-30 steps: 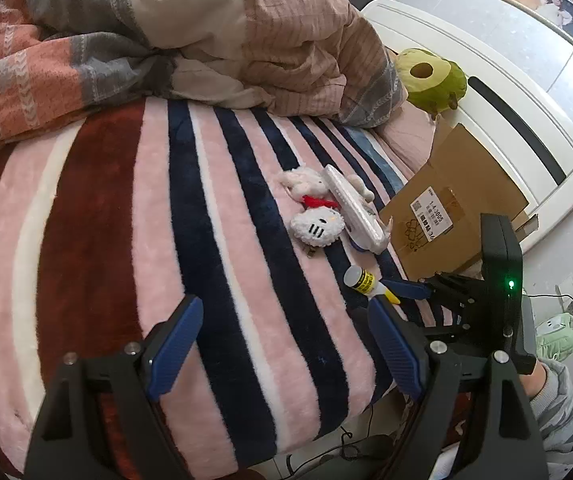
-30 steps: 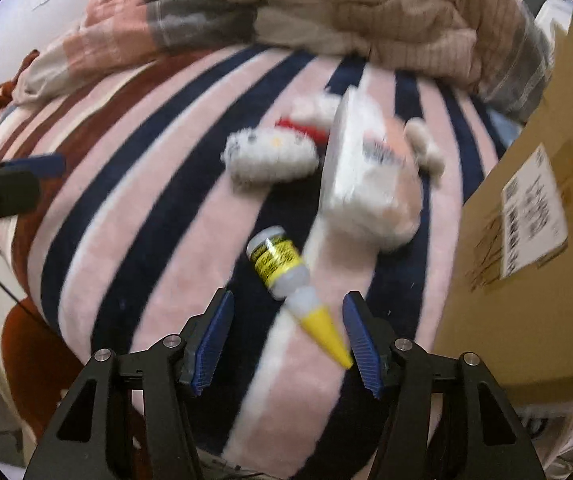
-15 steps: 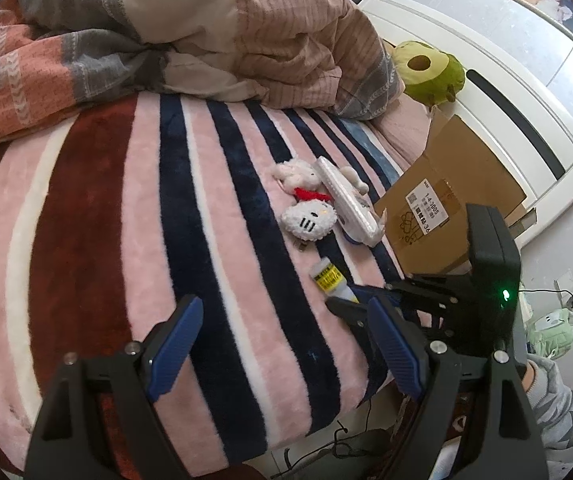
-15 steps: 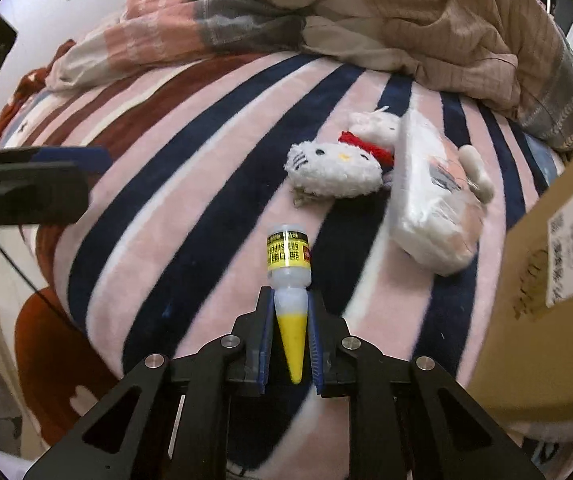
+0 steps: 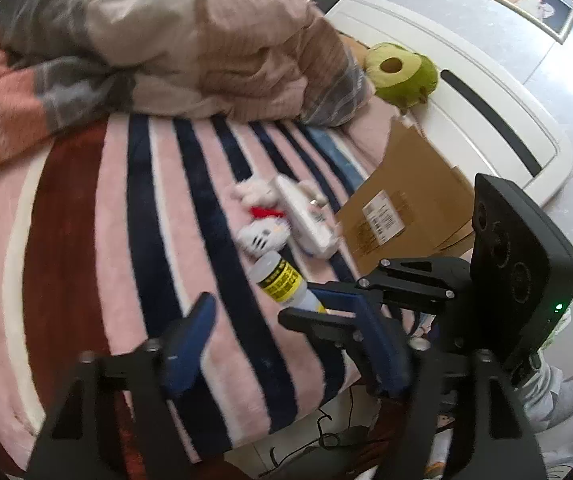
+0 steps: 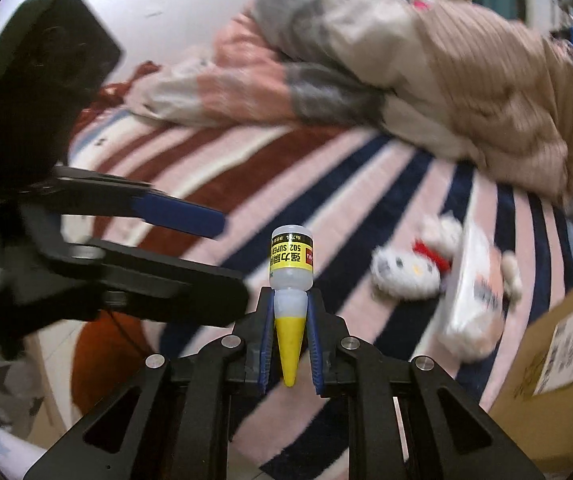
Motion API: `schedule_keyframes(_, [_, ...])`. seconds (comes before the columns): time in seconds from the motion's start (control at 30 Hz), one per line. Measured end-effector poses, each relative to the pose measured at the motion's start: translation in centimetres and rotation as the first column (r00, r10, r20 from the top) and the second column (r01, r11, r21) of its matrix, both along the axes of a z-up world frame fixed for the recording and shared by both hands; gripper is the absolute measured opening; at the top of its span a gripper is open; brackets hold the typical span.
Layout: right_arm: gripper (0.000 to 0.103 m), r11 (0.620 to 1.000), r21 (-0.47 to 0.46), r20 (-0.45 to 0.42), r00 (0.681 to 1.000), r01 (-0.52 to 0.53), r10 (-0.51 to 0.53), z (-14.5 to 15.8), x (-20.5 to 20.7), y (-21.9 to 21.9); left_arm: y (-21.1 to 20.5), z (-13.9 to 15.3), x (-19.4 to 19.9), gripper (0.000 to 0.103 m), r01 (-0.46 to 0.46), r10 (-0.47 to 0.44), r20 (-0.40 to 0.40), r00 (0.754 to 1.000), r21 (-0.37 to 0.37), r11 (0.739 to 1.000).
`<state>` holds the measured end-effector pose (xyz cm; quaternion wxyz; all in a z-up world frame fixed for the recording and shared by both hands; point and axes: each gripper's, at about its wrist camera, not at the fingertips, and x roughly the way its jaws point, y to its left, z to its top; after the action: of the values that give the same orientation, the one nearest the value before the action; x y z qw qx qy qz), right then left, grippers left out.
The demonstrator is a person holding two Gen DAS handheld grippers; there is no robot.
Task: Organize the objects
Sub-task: 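Close the right gripper on the glue tube and lift it, then carry the glue tube over the box and open the right gripper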
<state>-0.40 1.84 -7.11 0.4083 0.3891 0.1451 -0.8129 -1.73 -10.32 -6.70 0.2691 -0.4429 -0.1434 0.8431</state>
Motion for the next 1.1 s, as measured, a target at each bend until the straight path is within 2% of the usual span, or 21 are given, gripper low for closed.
schedule_keyframes(0.1, [0.011,0.999,-0.021,-0.013,0.999,-0.036,0.036,1.7,0.1,0.2,0.4,1.7,-0.1,0.046,0.004,-0.004,-0.023,1.000,-0.006,1.000])
schedule_keyframes(0.2, [0.011,0.997,-0.039,-0.030,0.997,-0.071,0.069,3.5,0.3,0.5,1.3,3.5,-0.2,0.041,0.023,-0.024,-0.052,0.998,-0.013,1.000])
schedule_keyframes(0.27, [0.011,0.997,-0.042,-0.047,0.996,-0.071,0.069,4.9,0.5,1.0,2.2,4.8,-0.3,0.036,0.030,-0.034,-0.080,0.996,-0.048,0.998])
schedule_keyframes(0.47, [0.011,0.998,-0.065,-0.075,0.997,-0.028,0.023,8.4,0.0,4.4,5.9,8.7,-1.1,0.034,0.079,-0.095,-0.155,0.983,-0.107,0.991])
schedule_keyframes(0.7, [0.011,0.993,-0.093,-0.108,0.991,0.066,-0.076,11.4,-1.2,10.8,13.6,12.4,-3.4,0.034,0.159,-0.198,-0.201,0.959,-0.195,0.968])
schedule_keyframes(0.83, [0.011,0.985,-0.119,-0.082,0.987,0.125,-0.135,12.0,-2.6,15.5,18.3,13.5,-5.1,0.034,0.207,-0.250,-0.183,0.951,-0.224,0.952])
schedule_keyframes(0.9, [0.011,0.976,-0.147,-0.035,0.986,0.159,-0.166,11.9,-3.8,18.2,20.5,13.6,-6.1,0.034,0.230,-0.272,-0.164,0.948,-0.237,0.944])
schedule_keyframes(1.1, [0.011,0.956,-0.173,0.099,0.970,0.236,-0.222,9.5,-6.7,23.5,26.6,11.4,-9.4,0.034,0.289,-0.313,-0.046,0.949,-0.275,0.917])
